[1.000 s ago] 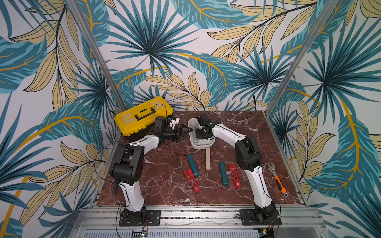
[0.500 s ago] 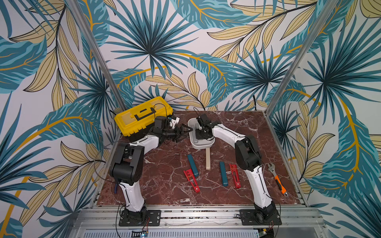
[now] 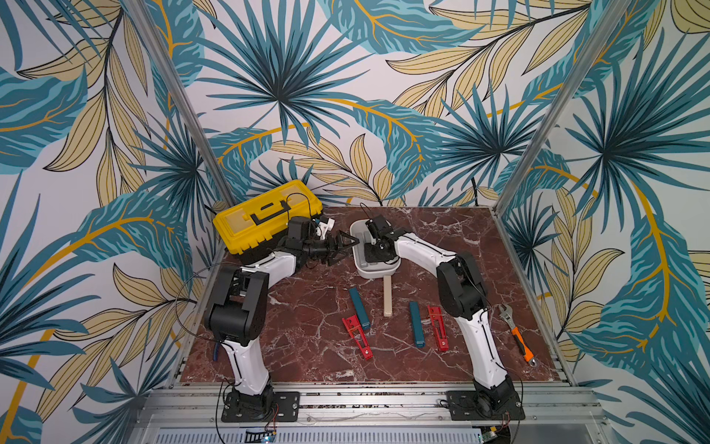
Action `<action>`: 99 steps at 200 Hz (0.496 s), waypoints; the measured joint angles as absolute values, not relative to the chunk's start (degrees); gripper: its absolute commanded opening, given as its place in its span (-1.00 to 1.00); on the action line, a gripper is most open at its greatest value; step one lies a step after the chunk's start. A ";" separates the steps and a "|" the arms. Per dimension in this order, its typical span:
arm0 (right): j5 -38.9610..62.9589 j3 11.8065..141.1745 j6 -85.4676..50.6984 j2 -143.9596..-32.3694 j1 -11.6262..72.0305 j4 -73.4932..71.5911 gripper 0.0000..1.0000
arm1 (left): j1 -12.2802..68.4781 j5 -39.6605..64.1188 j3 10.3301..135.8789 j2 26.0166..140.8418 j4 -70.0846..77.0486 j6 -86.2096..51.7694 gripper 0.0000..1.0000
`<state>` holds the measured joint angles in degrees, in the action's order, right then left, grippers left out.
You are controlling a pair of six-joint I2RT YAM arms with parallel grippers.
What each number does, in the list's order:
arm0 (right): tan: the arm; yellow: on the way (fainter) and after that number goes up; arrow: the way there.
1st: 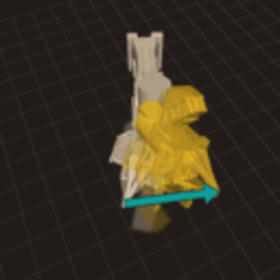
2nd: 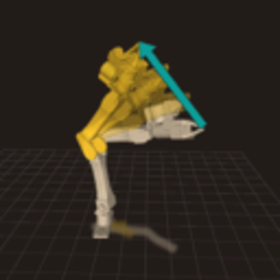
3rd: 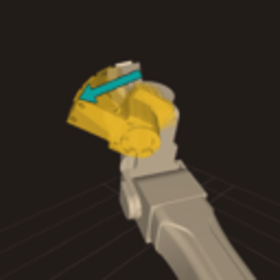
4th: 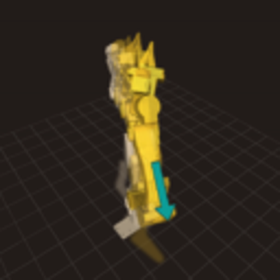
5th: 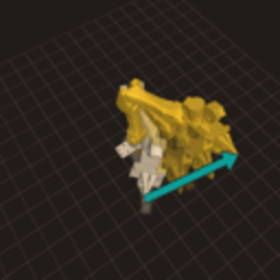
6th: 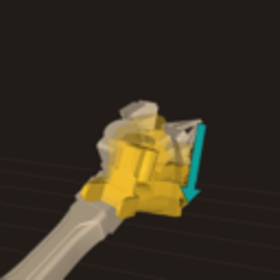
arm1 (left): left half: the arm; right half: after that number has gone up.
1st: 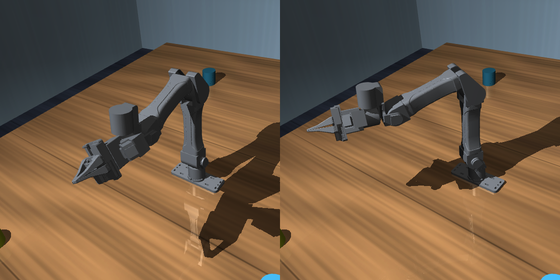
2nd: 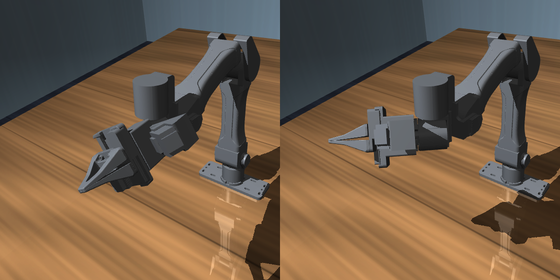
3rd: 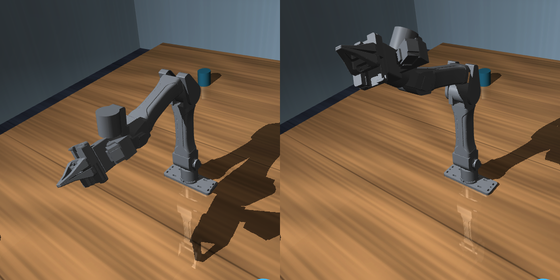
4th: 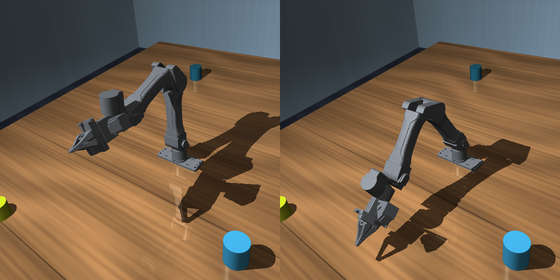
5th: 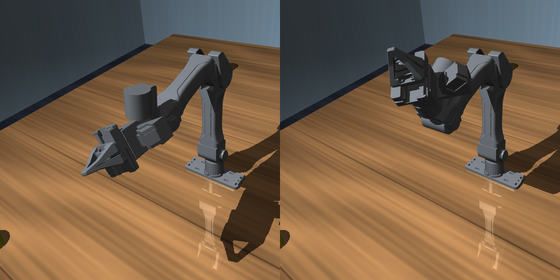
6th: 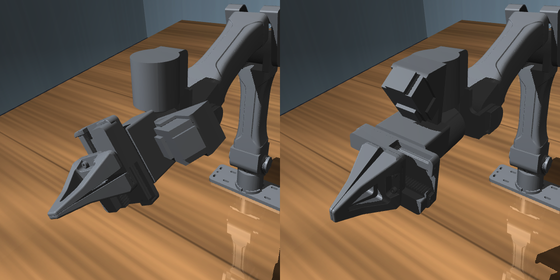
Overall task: Put the pruning pliers into the storage box
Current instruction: Place the pruning pliers in the storage box.
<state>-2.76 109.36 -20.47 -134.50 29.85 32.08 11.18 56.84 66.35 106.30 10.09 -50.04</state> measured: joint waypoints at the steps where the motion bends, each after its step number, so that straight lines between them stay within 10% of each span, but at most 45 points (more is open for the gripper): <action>1: -2.79 109.36 -20.49 -134.50 29.85 32.05 -0.15 | 11.18 56.86 66.35 106.30 10.11 -50.09 0.99; 99: -3.42 109.32 -19.84 -134.04 29.93 32.05 -0.12 | 11.18 57.28 65.82 106.32 11.35 -50.89 0.99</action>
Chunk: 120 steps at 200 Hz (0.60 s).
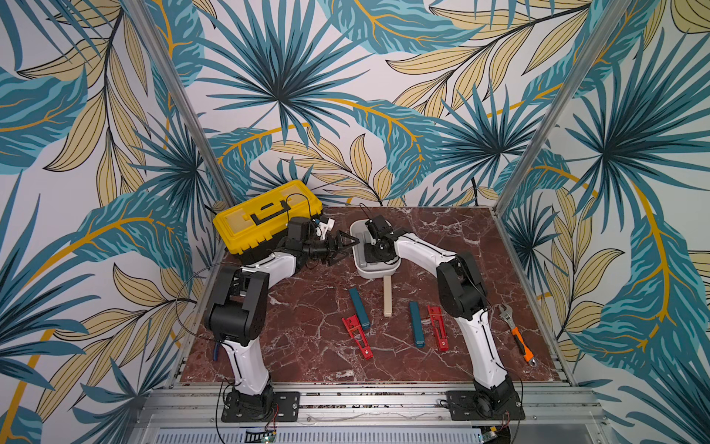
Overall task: Put the pruning pliers into the storage box
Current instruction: Place the pruning pliers in the storage box.
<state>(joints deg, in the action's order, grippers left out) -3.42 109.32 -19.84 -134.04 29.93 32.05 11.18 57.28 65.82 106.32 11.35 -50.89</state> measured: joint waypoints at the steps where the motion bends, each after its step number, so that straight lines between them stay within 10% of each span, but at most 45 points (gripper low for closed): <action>1: -3.44 109.32 -19.84 -134.02 29.93 32.05 -0.12 | 11.18 57.28 65.82 106.32 11.35 -50.89 0.99; 120: -4.08 106.39 -19.46 -129.19 29.95 31.99 -0.12 | 11.20 57.63 65.82 106.34 11.84 -51.09 0.99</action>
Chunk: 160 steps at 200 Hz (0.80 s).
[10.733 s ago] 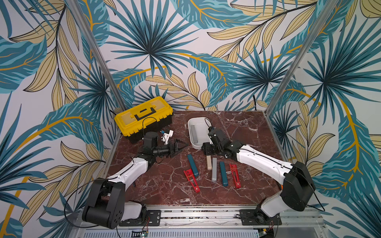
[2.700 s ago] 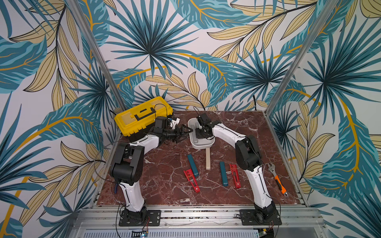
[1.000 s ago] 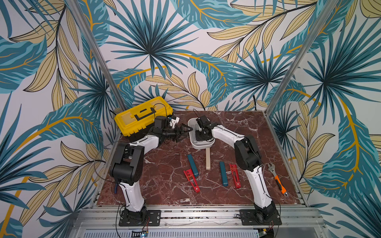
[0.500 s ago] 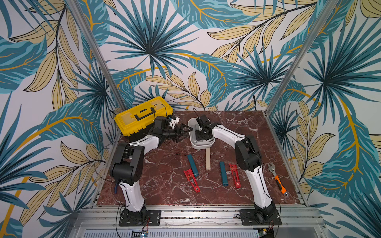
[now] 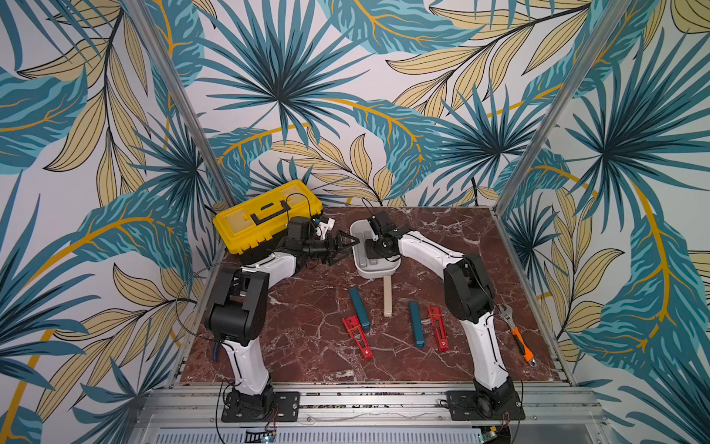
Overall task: Put the pruning pliers into the storage box
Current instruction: Place the pruning pliers in the storage box, then pick up the storage box at the center of the board.
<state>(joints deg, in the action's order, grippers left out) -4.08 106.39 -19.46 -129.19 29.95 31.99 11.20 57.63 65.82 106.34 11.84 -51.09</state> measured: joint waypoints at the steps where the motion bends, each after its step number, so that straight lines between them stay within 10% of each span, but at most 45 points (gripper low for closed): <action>1: -4.08 106.32 -19.46 -129.14 29.95 31.99 -0.12 | 11.20 57.65 65.82 106.34 11.84 -51.09 0.99; 160: -7.79 79.33 -22.28 -101.21 31.99 27.59 -0.11 | 13.47 57.23 59.88 101.89 12.27 -50.76 0.99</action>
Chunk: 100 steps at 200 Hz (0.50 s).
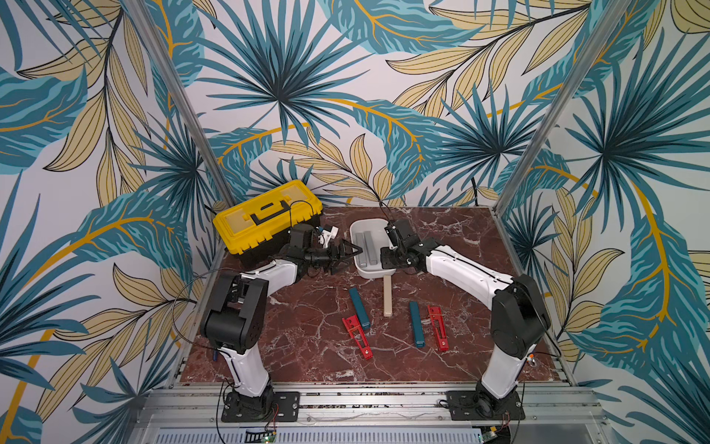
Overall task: Put the pruning pliers into the storage box
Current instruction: Pick up the storage box at the center of the board.
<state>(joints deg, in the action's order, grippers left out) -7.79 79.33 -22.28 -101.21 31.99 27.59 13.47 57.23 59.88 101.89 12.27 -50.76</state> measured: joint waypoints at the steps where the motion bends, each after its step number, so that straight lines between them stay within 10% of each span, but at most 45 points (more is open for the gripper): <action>1: -7.81 79.20 -22.33 -101.03 31.99 27.62 -0.12 | 13.47 57.25 59.88 101.82 12.23 -50.74 0.99; 100: -11.22 57.39 -27.92 -80.12 33.54 24.69 -0.11 | 14.74 55.42 55.66 93.30 6.48 -46.19 1.00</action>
